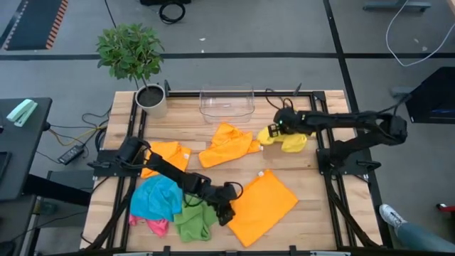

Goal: Fold microfiber towels
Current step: Fold the bottom orange towel on the table

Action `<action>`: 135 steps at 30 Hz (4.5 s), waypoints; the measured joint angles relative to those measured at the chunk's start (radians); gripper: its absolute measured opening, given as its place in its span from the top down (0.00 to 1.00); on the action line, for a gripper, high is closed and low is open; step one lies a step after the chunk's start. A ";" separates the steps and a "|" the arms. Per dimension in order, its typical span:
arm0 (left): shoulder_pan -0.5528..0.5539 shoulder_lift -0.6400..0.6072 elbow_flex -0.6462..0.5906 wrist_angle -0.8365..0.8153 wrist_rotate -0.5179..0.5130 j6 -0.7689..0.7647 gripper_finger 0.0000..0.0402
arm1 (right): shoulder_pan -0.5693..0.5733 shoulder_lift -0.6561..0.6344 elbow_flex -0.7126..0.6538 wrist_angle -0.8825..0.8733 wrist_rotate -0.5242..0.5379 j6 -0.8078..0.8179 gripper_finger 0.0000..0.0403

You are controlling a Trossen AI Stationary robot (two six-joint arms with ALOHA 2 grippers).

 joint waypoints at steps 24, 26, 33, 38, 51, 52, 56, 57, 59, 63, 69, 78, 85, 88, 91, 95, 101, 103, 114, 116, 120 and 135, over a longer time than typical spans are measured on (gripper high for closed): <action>0.122 0.033 0.001 0.014 0.085 0.341 0.97 | 1.229 0.227 0.080 0.045 0.081 1.155 1.00; 0.117 0.046 0.001 0.011 0.084 0.337 0.98 | 1.228 0.270 0.080 0.084 0.042 1.159 1.00; 0.104 0.054 0.003 0.032 0.082 0.273 0.97 | 1.166 0.311 0.080 -0.043 -0.028 1.114 1.00; 0.100 0.054 0.002 0.116 0.085 0.184 0.99 | 1.048 0.289 0.080 -0.179 -0.001 0.941 1.00; 0.170 -0.171 0.002 -0.178 0.101 0.334 0.98 | 0.967 0.095 0.133 -0.083 -0.055 0.688 1.00; 0.162 -0.172 0.002 -0.194 0.092 0.346 0.98 | 1.009 0.108 0.133 -0.069 -0.051 0.730 1.00; 0.120 -0.126 0.002 -0.185 0.053 0.356 0.98 | 1.125 0.226 0.132 -0.024 -0.053 0.864 1.00; 0.109 -0.106 0.001 -0.180 0.053 0.350 0.98 | 1.143 0.254 0.132 -0.017 -0.055 0.889 1.00; 0.091 -0.077 0.001 -0.167 0.050 0.326 0.98 | 1.165 0.305 0.132 0.006 -0.063 0.941 1.00; 0.065 -0.035 0.002 -0.148 0.037 0.271 0.99 | 1.181 0.360 0.132 -0.022 -0.095 0.969 1.00; 0.034 0.033 0.003 -0.033 0.025 0.155 0.99 | 1.123 0.349 0.131 -0.240 -0.087 0.897 1.00; 0.086 -0.038 0.003 0.258 0.062 0.121 0.99 | 0.956 0.149 0.144 -0.394 0.018 0.727 1.00; 0.172 -0.158 0.003 0.156 0.088 0.265 0.97 | 1.061 0.047 0.196 -0.206 0.110 0.790 1.00; 0.184 -0.165 0.003 0.116 0.096 0.295 0.99 | 1.140 0.103 0.197 -0.068 0.229 0.842 1.00; 0.187 -0.154 0.003 0.081 0.095 0.307 0.98 | 1.193 0.199 0.197 0.042 0.274 0.925 1.00; 0.176 -0.122 0.003 0.073 0.095 0.258 0.97 | 1.245 0.354 0.197 0.215 0.262 1.007 1.00; 0.145 -0.062 0.003 0.049 0.095 0.223 0.98 | 1.293 0.515 0.197 0.365 0.245 1.112 1.00; 0.127 -0.034 0.003 0.058 0.092 0.205 0.97 | 1.293 0.541 0.197 0.361 0.209 1.130 1.00; 0.085 0.054 0.003 0.144 0.087 0.069 0.96 | 1.317 0.468 0.197 0.104 0.046 1.090 1.00; 0.093 0.051 0.003 0.191 0.087 0.060 0.98 | 1.325 0.422 0.195 0.026 0.045 1.091 1.00; 0.118 0.048 0.018 0.226 0.088 0.017 0.98 | 1.341 0.312 0.195 -0.085 0.062 1.087 1.00; 0.251 0.056 0.326 -0.265 -0.074 0.227 0.73 | 1.339 0.209 0.196 -0.059 0.220 1.040 1.00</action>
